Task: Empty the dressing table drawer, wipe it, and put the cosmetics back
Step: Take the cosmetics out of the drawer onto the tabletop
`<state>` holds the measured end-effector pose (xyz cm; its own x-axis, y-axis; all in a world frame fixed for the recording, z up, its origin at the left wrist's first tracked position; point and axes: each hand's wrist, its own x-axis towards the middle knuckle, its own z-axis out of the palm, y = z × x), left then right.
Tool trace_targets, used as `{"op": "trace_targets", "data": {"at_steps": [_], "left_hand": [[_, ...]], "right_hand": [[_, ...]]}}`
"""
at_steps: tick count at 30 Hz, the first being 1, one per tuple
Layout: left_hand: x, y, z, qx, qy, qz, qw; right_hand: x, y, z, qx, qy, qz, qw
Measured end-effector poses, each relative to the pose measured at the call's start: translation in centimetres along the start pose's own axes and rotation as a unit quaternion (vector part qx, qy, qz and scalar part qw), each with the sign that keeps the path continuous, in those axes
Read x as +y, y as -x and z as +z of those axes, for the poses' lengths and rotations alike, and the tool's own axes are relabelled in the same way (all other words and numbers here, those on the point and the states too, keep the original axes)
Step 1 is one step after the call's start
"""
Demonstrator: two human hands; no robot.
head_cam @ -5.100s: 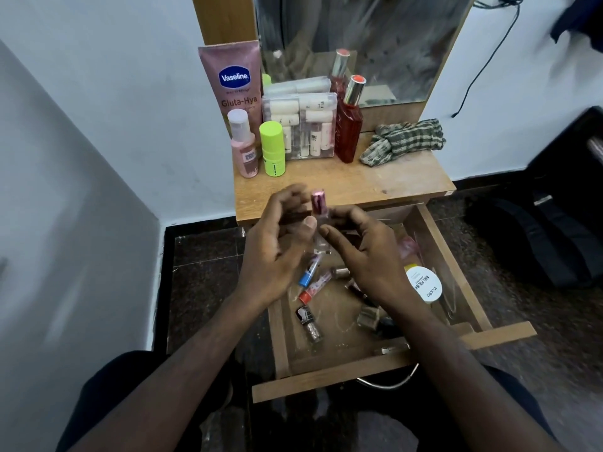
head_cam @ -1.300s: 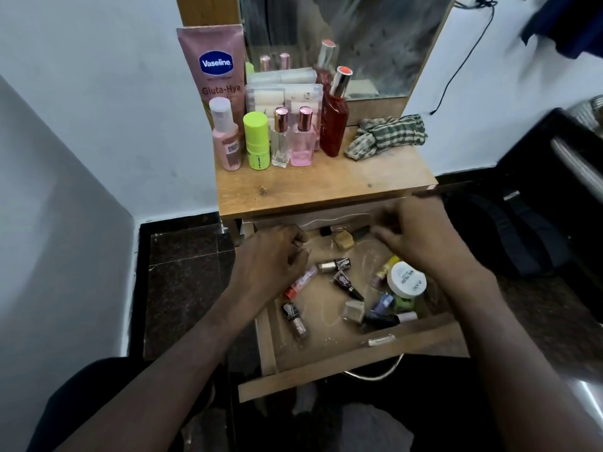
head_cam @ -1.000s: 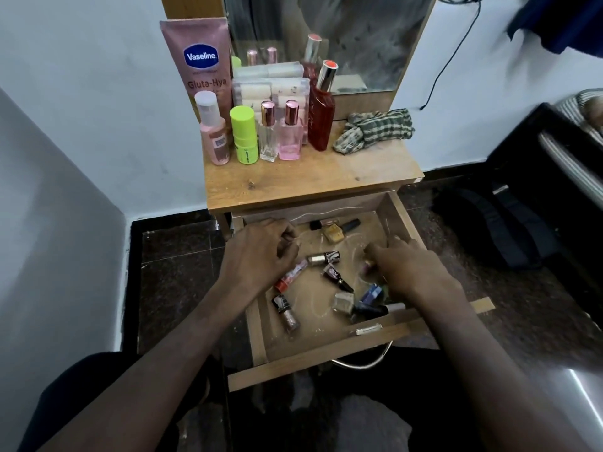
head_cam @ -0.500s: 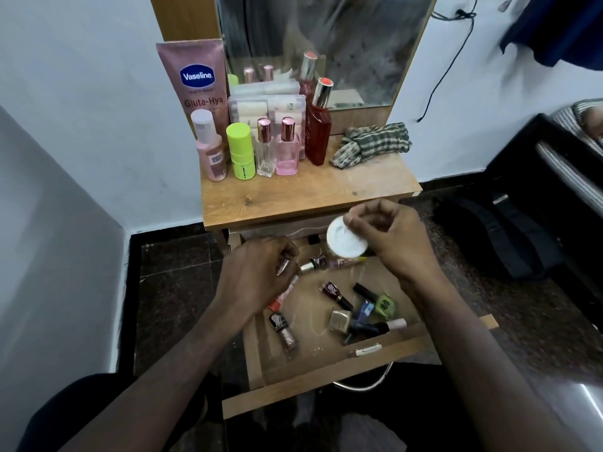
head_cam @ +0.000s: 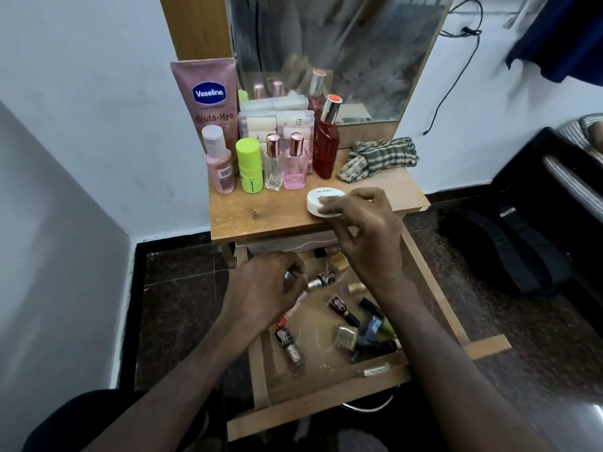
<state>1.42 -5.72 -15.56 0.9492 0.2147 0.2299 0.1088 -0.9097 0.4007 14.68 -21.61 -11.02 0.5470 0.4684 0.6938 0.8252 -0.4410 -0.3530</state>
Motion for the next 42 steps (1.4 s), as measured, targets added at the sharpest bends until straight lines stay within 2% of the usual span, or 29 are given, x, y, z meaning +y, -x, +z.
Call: {"op": "trace_targets", "data": {"at_steps": [6,9,11,12,13,14,16,17,18,20,24,26,28,30,33,35,38,42], "left_hand": [[0.5,-0.2,-0.8,-0.014,-0.002,-0.006,1.000],[0.3,-0.2,-0.9,-0.017,0.017,0.000,1.000],[-0.2,-0.1,-0.8,-0.035,0.036,0.009,0.999],[-0.3,0.0,-0.8,-0.048,0.040,0.018,0.998],[-0.4,0.3,-0.8,-0.069,0.042,0.031,0.996],[-0.3,0.5,-1.0,-0.103,0.039,0.047,0.993],[-0.1,1.2,-1.3,-0.188,-0.018,0.089,0.978],[0.0,1.5,-1.5,-0.220,-0.066,0.108,0.967],[0.1,1.8,-1.6,-0.243,-0.110,0.122,0.956],[0.2,2.0,-1.5,-0.271,-0.148,0.122,0.943],[1.1,1.9,-1.2,-0.295,-0.214,0.109,0.925],[1.5,1.8,-1.3,-0.281,-0.219,0.102,0.929],[1.8,1.3,-1.4,-0.237,-0.192,0.087,0.948],[1.8,0.7,-1.5,-0.182,-0.155,0.071,0.968],[1.6,-0.1,-1.2,-0.147,-0.139,0.037,0.979],[1.4,-0.2,-0.9,-0.136,-0.136,0.016,0.981],[1.2,0.1,-0.5,-0.122,-0.114,0.008,0.986],[1.0,0.3,-0.1,-0.115,-0.109,0.022,0.987]], "right_hand": [[1.2,0.4,0.1,-0.037,0.022,-0.003,0.999],[0.4,0.7,-1.2,-0.013,0.024,0.000,1.000],[-0.4,0.9,-2.6,-0.010,0.014,0.038,0.999],[-0.7,1.0,-3.2,-0.050,0.010,0.069,0.996],[-0.8,1.2,-3.7,-0.127,0.022,0.107,0.986],[-0.7,1.5,-4.1,-0.231,0.057,0.147,0.960],[-0.3,2.4,-4.9,-0.423,0.153,0.202,0.870],[-0.1,2.8,-5.4,-0.489,0.187,0.221,0.823],[0.0,3.1,-5.9,-0.534,0.208,0.239,0.784],[0.1,3.9,-6.5,-0.588,0.213,0.273,0.731],[-0.1,4.6,-6.6,-0.643,0.191,0.286,0.685],[-0.1,4.8,-6.4,-0.644,0.169,0.293,0.686],[-0.4,4.9,-5.9,-0.623,0.127,0.299,0.711],[-1.1,4.8,-4.8,-0.567,0.090,0.305,0.760],[-1.9,4.5,-2.5,-0.458,0.099,0.291,0.834],[-2.0,4.2,-1.5,-0.429,0.105,0.292,0.848],[-1.6,4.3,-1.5,-0.419,0.112,0.306,0.847],[-1.7,4.1,-2.8,-0.394,0.154,0.261,0.868]]}}
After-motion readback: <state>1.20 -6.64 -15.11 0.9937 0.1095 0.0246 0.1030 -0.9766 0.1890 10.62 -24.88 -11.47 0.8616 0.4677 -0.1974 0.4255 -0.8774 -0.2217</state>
